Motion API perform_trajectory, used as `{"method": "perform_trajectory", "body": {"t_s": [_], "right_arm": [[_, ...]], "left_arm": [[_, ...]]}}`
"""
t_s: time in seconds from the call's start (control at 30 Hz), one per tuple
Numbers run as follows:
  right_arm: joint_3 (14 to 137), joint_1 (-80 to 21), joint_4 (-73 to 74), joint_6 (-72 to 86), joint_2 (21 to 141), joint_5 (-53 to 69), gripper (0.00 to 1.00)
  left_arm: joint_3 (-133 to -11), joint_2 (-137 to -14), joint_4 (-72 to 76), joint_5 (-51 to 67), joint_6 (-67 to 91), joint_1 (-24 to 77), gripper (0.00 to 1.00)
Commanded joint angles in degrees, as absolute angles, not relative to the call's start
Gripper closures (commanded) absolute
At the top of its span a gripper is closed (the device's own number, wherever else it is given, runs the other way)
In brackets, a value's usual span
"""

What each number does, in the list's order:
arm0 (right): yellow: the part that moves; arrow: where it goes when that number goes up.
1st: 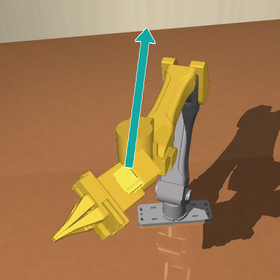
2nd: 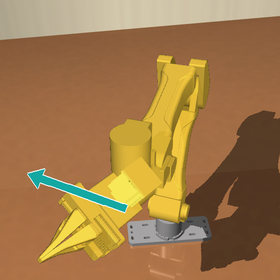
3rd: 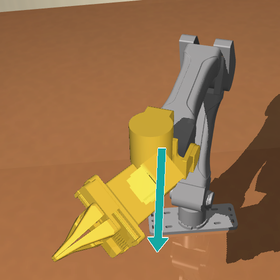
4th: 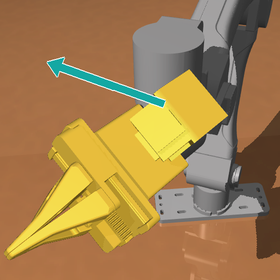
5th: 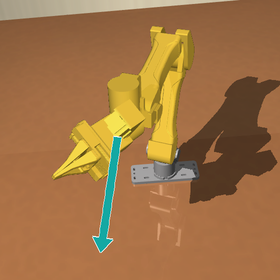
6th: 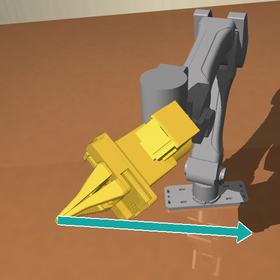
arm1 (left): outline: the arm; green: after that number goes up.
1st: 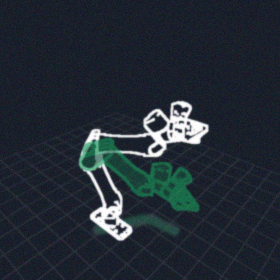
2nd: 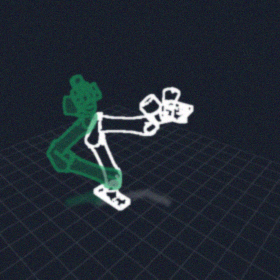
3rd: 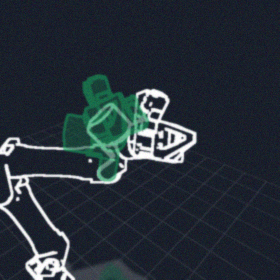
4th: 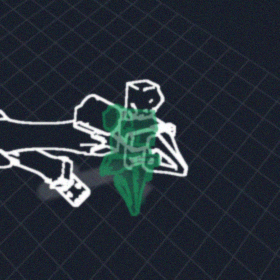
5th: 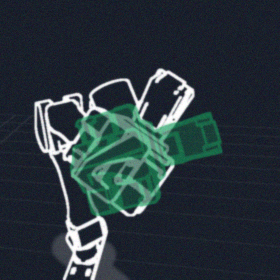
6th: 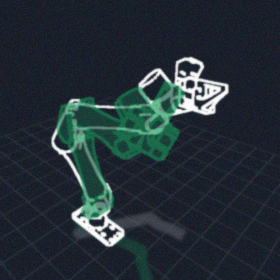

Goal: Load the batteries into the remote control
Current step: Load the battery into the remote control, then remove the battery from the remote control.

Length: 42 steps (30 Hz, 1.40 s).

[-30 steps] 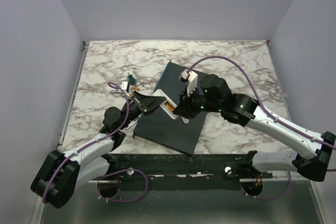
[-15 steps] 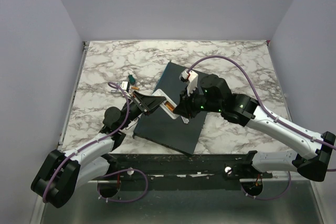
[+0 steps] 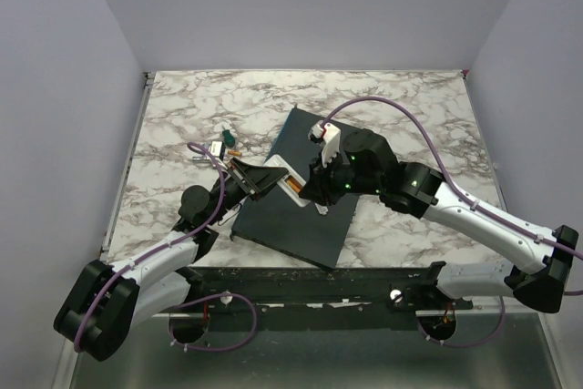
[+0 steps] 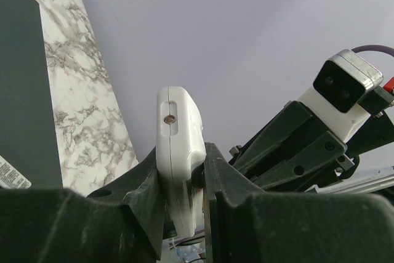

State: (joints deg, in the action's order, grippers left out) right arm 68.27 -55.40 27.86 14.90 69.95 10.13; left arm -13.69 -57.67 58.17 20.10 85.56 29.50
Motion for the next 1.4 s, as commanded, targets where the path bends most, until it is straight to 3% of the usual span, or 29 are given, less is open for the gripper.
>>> {"method": "perform_trajectory", "body": {"t_s": [0.0,0.83,1.17,1.37], "right_arm": [[68.3,-55.5,26.5,13.8,70.6,9.6,0.81],[69.8,-55.5,30.2,12.5,72.1,7.7,0.80],[68.8,-55.5,28.2,13.9,70.3,7.9,0.59],[69.1,-55.5,28.1,14.2,71.3,7.6,0.58]], "left_arm": [[-14.9,-57.7,61.1,20.6,86.0,29.9,1.00],[-15.7,-57.5,61.3,22.0,84.1,29.9,1.00],[-15.8,-57.7,61.4,21.9,84.1,29.9,1.00],[-15.6,-57.5,61.5,21.7,84.1,29.9,1.00]]}}
